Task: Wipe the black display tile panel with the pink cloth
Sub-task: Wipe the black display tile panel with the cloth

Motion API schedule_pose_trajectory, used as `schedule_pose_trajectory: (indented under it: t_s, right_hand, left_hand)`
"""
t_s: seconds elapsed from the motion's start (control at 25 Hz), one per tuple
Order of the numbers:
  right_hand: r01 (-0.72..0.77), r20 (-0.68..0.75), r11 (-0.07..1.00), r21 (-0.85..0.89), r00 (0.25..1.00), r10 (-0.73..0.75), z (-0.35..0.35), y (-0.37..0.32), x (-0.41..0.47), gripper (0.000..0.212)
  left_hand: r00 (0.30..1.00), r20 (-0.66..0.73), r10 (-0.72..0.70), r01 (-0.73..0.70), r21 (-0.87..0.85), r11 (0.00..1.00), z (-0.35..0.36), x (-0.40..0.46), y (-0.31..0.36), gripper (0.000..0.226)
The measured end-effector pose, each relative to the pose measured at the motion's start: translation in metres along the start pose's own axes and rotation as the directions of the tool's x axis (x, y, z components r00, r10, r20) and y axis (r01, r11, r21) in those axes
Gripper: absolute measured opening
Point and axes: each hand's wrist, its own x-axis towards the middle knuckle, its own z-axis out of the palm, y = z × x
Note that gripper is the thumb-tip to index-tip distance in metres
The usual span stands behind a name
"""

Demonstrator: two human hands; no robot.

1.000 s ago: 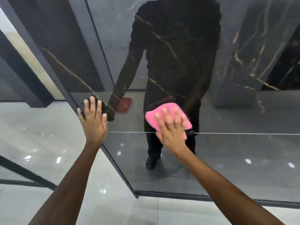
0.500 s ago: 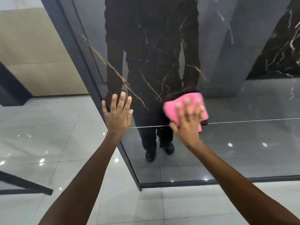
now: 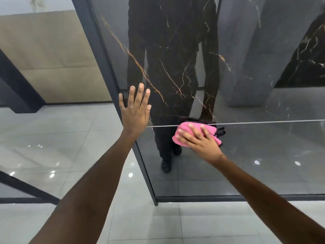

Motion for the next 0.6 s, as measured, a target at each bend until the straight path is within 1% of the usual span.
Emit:
schedule_pose_trajectory:
  t_s: [0.04,0.08,0.12,0.16,0.2,0.24,0.28,0.32,0.36,0.4,0.44,0.48,0.52,0.56,0.6]
  right_hand:
    - [0.093,0.023,0.994,-0.065,0.996,-0.092,0.0,0.007,0.001,0.087]
    - [0.053,-0.021,0.993,-0.103,0.998,-0.055,-0.005,0.02,0.005,0.085]
    - [-0.079,-0.087,0.995,-0.069,0.994,0.072,-0.013,0.033,0.01,0.08]
    - [-0.25,-0.147,0.968,0.032,0.956,0.252,-0.022,0.043,0.018,0.075]
    - [-0.387,-0.167,0.912,0.136,0.898,0.407,-0.029,0.047,0.025,0.071]
    - [-0.476,-0.178,0.855,0.207,0.841,0.511,-0.028,0.042,0.032,0.069]
    - [-0.5,-0.196,0.836,0.226,0.817,0.542,-0.02,0.029,0.037,0.069]
    - [-0.433,-0.217,0.887,0.164,0.861,0.46,-0.003,0.007,0.036,0.073]
    - [-0.24,-0.206,0.97,0.04,0.948,0.243,0.017,-0.018,0.03,0.079]
    - [0.036,-0.133,0.995,-0.09,0.99,-0.048,0.038,-0.037,0.019,0.085]
    - [0.291,0.0,0.944,-0.158,0.956,-0.294,0.053,-0.046,0.005,0.089]
    - [0.442,0.089,0.878,-0.181,0.897,-0.433,0.061,-0.048,-0.007,0.091]
    - [0.467,0.076,0.863,-0.193,0.884,-0.462,0.063,-0.043,-0.012,0.089]
    - [0.369,-0.024,0.905,-0.21,0.924,-0.383,0.057,-0.033,-0.007,0.084]
    - [0.158,-0.147,0.974,-0.163,0.972,-0.183,0.045,-0.023,0.005,0.078]
  left_hand:
    - [1.0,0.02,-0.008,0.009,-0.038,0.999,-0.004,0.0,0.0,0.048]
    - [0.999,0.044,-0.017,0.02,-0.077,0.997,-0.005,-0.005,-0.001,0.047]
    - [0.998,0.065,-0.021,0.027,-0.106,0.994,-0.005,-0.016,-0.002,0.048]
    - [0.997,0.075,-0.02,0.029,-0.121,0.992,-0.002,-0.032,-0.005,0.05]
    - [0.997,0.079,-0.02,0.029,-0.116,0.993,0.003,-0.05,-0.007,0.052]
    - [0.997,0.07,-0.021,0.028,-0.097,0.995,0.012,-0.065,-0.01,0.053]
    - [0.999,0.036,-0.024,0.027,-0.077,0.997,0.023,-0.074,-0.011,0.054]
    - [0.999,-0.012,-0.031,0.03,-0.065,0.997,0.032,-0.077,-0.012,0.054]
    - [0.998,-0.058,-0.036,0.033,-0.055,0.998,0.038,-0.077,-0.012,0.054]
    - [0.995,-0.09,-0.035,0.03,-0.052,0.998,0.041,-0.073,-0.012,0.054]
    - [0.993,-0.118,-0.022,0.015,-0.058,0.998,0.042,-0.07,-0.011,0.055]
    - [0.989,-0.146,-0.012,0.001,-0.074,0.997,0.043,-0.072,-0.011,0.055]
    - [0.987,-0.162,-0.012,-0.004,-0.097,0.995,0.045,-0.076,-0.011,0.056]
    - [0.985,-0.17,-0.016,-0.003,-0.113,0.994,0.046,-0.078,-0.012,0.057]
    - [0.982,-0.187,-0.012,-0.01,-0.117,0.993,0.046,-0.078,-0.012,0.056]
